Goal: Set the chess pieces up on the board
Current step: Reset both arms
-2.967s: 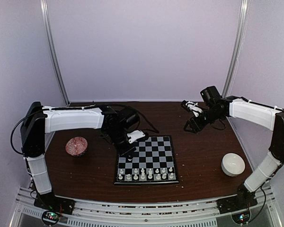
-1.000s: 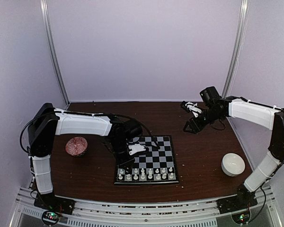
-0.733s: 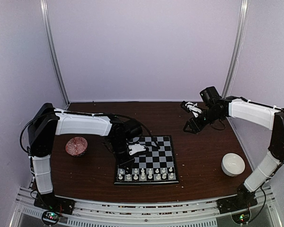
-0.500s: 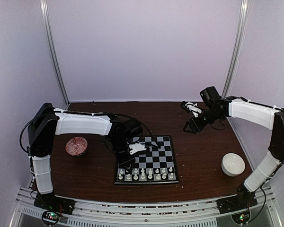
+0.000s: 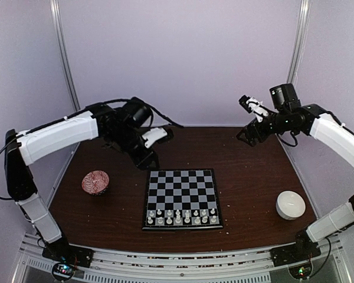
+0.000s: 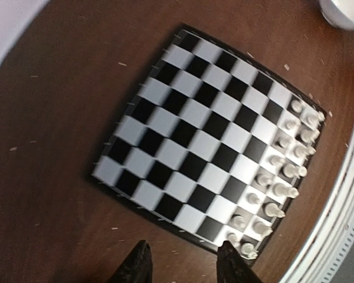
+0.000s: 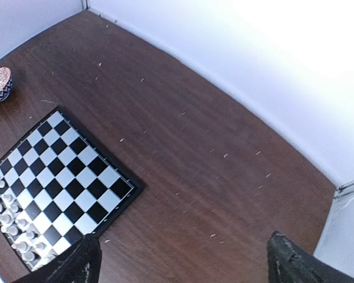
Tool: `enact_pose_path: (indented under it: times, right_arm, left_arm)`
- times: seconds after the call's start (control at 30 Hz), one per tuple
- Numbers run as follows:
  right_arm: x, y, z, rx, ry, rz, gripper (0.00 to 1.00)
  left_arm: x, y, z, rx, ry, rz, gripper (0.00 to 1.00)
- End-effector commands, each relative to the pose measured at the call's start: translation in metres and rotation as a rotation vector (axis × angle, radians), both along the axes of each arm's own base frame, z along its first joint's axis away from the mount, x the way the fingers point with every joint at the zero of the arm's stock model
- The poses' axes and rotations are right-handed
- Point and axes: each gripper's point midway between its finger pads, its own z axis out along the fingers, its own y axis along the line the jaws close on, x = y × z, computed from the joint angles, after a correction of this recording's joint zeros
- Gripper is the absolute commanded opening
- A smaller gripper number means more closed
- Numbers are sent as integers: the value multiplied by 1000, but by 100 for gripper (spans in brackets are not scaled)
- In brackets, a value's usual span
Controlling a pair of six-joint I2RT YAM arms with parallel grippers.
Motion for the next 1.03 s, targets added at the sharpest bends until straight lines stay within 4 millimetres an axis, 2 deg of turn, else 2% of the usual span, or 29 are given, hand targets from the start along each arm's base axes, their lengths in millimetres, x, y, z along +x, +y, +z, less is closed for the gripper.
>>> enact_pose_path:
  times: [0.0,0.1,0.23,0.4,0.53,0.63,0.77,1.0]
  right_arm:
    - [3,-44,70,-31,-220,-200,100]
    - [3,-61,91,-1,-257,-318,100]
    - [2,-82,98,44,-280,-471,100]
    - [-1,-102,97,100,-353,-601,100]
    - [-2,-110,81,158,-378,-644,100]
    - [3,-124,79,155,-378,-697,99]
    - [5,-131,76,186,-356,-704,99]
    - [8,-119,59,210,-297,-616,99]
  left_arm:
    - [59,48,73,-103,-213,234,40]
    - [82,84,102,-124,-315,382,44]
    - [95,119,125,-93,-469,510,53]
    - [98,148,136,-104,-555,626,60]
    - [99,176,137,-123,-684,764,82]
    - [98,198,136,-142,-757,864,91]
    - [95,211,131,-177,-777,926,96]
    - [99,211,124,-148,-764,932,97]
